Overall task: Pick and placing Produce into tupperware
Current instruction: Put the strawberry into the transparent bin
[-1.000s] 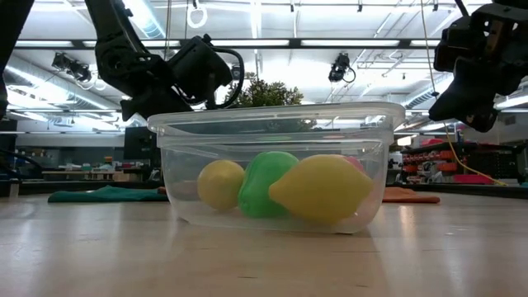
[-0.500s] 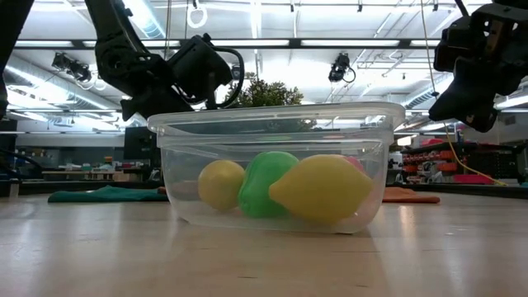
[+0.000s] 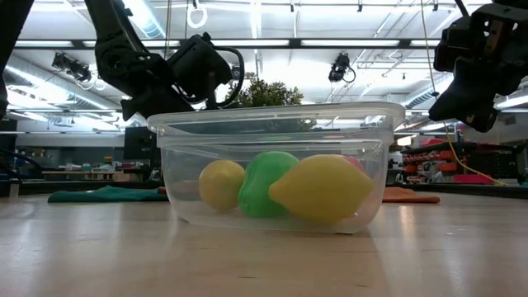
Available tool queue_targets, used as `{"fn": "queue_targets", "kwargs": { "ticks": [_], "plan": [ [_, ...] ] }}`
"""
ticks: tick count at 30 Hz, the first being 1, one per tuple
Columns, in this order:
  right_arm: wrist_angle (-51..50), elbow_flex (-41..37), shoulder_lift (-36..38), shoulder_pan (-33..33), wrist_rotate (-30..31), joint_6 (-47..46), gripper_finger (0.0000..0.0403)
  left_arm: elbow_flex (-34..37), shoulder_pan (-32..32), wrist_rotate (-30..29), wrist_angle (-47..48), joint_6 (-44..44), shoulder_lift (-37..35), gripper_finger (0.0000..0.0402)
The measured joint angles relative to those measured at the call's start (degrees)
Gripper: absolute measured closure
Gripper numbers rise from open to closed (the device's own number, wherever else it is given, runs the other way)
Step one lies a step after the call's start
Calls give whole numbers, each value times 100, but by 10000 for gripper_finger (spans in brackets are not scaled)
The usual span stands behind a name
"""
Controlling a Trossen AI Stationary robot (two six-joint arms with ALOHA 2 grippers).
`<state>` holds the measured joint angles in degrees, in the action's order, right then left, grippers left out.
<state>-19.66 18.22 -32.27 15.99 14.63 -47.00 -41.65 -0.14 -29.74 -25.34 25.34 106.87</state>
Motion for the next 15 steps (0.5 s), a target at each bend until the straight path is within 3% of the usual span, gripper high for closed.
{"fn": "queue_targets", "kwargs": {
  "ticks": [15],
  "plan": [
    [-2,0,1,1,0,3,403,-42,34,24,-4,-54,-196,284]
  ]
}}
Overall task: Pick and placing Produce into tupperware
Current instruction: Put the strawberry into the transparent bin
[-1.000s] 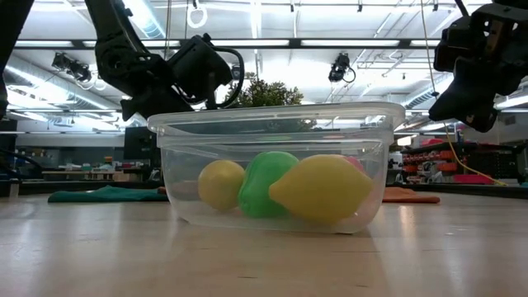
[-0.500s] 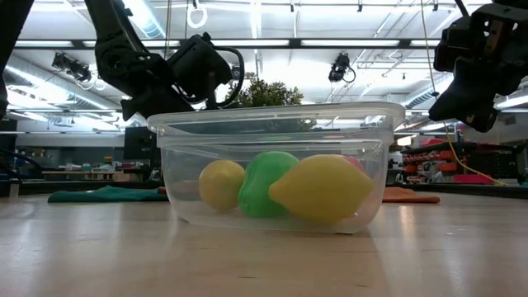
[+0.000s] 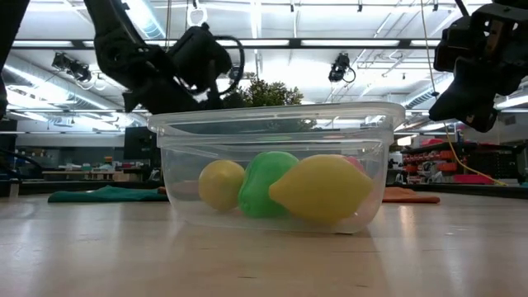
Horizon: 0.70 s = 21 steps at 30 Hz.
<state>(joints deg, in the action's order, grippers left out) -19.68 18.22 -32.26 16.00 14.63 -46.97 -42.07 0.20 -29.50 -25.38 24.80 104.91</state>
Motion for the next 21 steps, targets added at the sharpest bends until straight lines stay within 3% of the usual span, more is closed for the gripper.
{"fn": "queue_targets", "kwargs": {
  "ticks": [7,21],
  "plan": [
    [4,-2,-30,0,-2,17,403,-78,114,213,111,-188,-273,288],
    [0,-2,-32,0,-2,32,403,-78,647,488,129,371,-279,289]
  ]
}}
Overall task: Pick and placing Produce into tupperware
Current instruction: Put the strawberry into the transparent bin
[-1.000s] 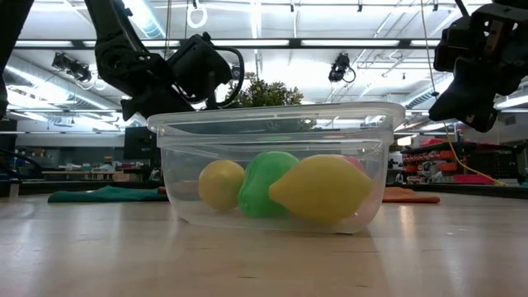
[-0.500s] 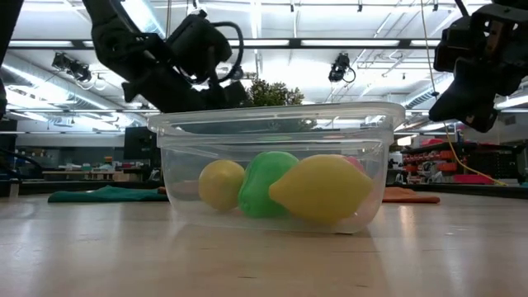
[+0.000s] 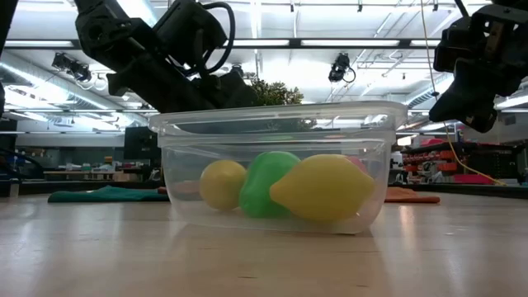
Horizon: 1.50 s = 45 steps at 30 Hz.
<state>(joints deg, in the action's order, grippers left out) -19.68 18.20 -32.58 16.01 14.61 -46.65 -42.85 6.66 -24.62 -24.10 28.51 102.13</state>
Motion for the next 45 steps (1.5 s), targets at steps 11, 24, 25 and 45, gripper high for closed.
{"fn": "queue_targets", "kwargs": {
  "ticks": [11,24,25,45],
  "plan": [
    [2,0,0,0,0,13,403,-4,50,-127,-146,-80,-177,291],
    [7,0,0,0,-2,-20,403,-4,368,427,-310,104,-921,291],
    [7,0,0,0,-1,-20,403,-4,394,583,-396,171,-955,289],
    [7,0,-2,0,-9,-31,403,-4,780,1637,-360,826,-992,285]
  ]
}}
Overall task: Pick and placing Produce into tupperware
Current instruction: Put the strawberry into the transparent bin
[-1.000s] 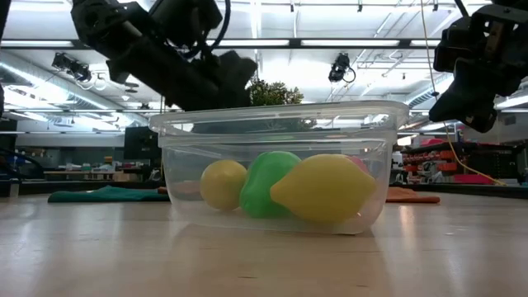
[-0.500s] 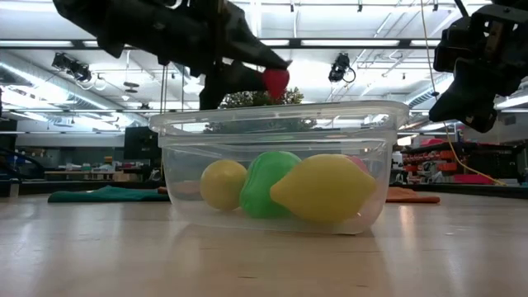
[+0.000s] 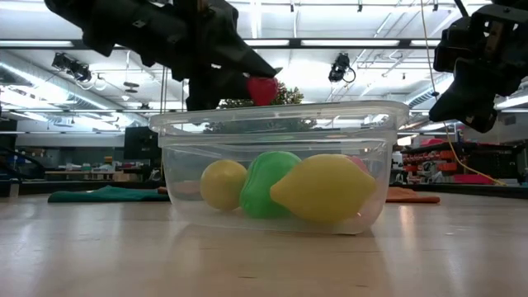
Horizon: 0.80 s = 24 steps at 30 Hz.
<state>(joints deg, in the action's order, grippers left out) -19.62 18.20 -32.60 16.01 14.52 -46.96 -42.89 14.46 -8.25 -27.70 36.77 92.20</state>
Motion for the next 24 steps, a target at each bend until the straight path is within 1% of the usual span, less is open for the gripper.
{"fn": "queue_targets", "kwargs": {
  "ticks": [7,10,13,17,22,24],
  "plan": [
    [0,0,2,0,0,-10,403,-1,-59,65,47,-377,4,283],
    [0,0,0,0,-2,-80,403,-130,-85,96,336,-536,7,283],
    [2,0,0,0,-2,-92,403,-529,-85,113,721,-891,125,285],
    [31,0,0,0,0,-98,403,-1224,-83,345,1341,-1341,510,282],
    [62,0,0,2,-2,-98,403,-1836,-102,404,2475,-1520,1029,279],
    [66,0,0,2,-2,-98,403,-1993,-117,409,2688,-1526,1190,282]
  ]
}}
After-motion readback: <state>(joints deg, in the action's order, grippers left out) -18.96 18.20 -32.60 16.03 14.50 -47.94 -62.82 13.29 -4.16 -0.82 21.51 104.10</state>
